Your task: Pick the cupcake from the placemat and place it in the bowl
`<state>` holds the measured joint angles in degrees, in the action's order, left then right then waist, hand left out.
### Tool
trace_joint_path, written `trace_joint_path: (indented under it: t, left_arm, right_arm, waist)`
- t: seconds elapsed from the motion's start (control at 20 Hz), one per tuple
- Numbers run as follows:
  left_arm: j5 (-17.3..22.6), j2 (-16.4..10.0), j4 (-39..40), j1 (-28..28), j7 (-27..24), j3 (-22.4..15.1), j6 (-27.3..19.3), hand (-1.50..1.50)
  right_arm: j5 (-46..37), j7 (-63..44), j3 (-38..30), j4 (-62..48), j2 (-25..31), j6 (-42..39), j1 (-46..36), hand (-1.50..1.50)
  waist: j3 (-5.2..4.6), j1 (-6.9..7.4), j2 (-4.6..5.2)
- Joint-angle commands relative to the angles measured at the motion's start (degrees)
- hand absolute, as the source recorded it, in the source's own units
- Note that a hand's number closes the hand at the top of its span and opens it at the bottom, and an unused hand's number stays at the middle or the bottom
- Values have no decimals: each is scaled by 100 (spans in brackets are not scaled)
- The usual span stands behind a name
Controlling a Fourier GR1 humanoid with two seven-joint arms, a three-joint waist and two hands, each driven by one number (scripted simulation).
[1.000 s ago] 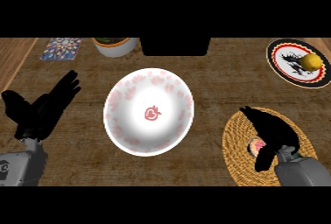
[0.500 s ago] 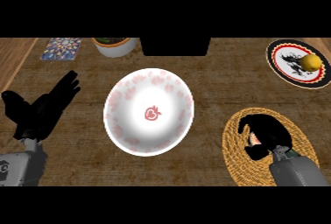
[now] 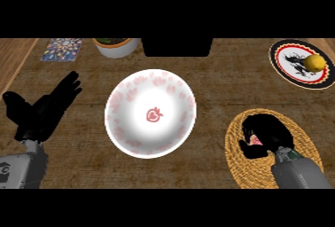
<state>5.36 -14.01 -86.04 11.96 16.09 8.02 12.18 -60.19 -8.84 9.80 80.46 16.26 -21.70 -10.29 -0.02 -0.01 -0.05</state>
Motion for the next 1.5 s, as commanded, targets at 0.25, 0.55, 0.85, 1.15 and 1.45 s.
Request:
trace_joint_path:
  t: [0.25, 0.55, 0.85, 1.15, 1.45]
  left_arm:
    - [108, -18, -385, -204, 261, 97, 80, 0]
    - [-42, 57, -103, -10, 101, 44, -2, 0]
    - [39, -2, -191, -266, 5, 161, 93, 0]
    - [114, 5, -530, -413, 180, 109, 170, 0]
    - [-145, 112, -25, -43, 6, 36, -36, 0]
  right_arm:
    - [-90, -249, 16, 1585, -68, -70, 1079, 150]
    - [-227, -564, 207, 3129, -147, 368, 2836, 150]
    - [-115, -880, 514, 5222, -98, -264, 3562, 150]
    - [-383, -1814, 947, 6732, -120, -1386, 3281, 150]
    - [-306, -2523, 1234, 7191, -333, -2210, 2168, 150]
  waist:
    - [2, -29, -12]
    - [0, -105, -15]
    - [-3, -77, -26]
    - [-5, -4, -18]
    - [-28, -58, -17]
